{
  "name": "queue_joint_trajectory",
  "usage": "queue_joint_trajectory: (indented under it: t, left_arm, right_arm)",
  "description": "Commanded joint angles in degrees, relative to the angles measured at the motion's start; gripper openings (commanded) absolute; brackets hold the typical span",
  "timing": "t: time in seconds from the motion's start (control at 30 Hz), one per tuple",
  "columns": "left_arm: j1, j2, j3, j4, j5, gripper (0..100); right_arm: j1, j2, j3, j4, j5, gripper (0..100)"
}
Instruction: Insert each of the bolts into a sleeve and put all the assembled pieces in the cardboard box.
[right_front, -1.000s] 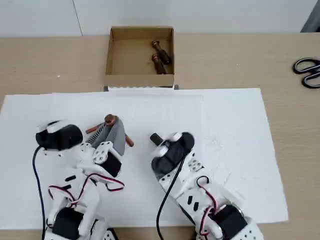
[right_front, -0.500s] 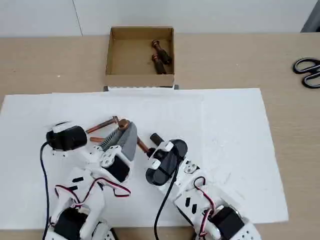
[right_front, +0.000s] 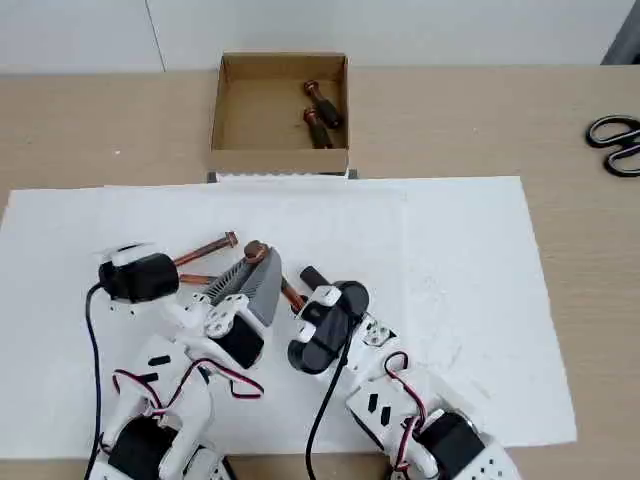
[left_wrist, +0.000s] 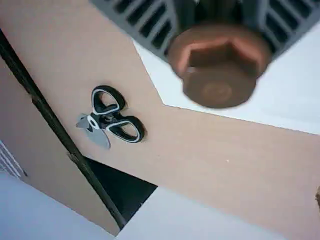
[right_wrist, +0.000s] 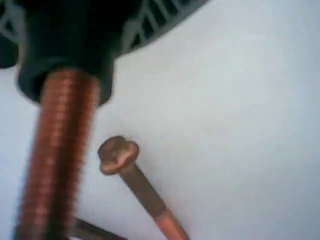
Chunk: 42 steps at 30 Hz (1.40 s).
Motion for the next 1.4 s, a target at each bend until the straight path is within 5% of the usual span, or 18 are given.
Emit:
queue_joint_trajectory:
  t: [0.0, 0.27, 0.5, 1.37]
  left_arm:
    - [4.92, -0.44, 1.36, -1.58, 0.62, 1]
    - [7.21, -0.53, 1.71, 0.70, 0.35, 1]
    - [1.32, -0.53, 0.75, -4.13, 0.35, 1]
    - [-1.32, -0.26, -7.08, -2.20, -3.78, 1]
  right_arm:
    - [-0.57, -0.57, -0.79, -4.35, 1.23, 0.3]
    - [-0.48, -0.57, -0.79, -4.62, 1.23, 0.3]
    - [-0.31, -0.57, -0.26, -4.44, 1.23, 0.3]
    - [-0.31, -0.57, 1.85, -4.88, 1.23, 0.3]
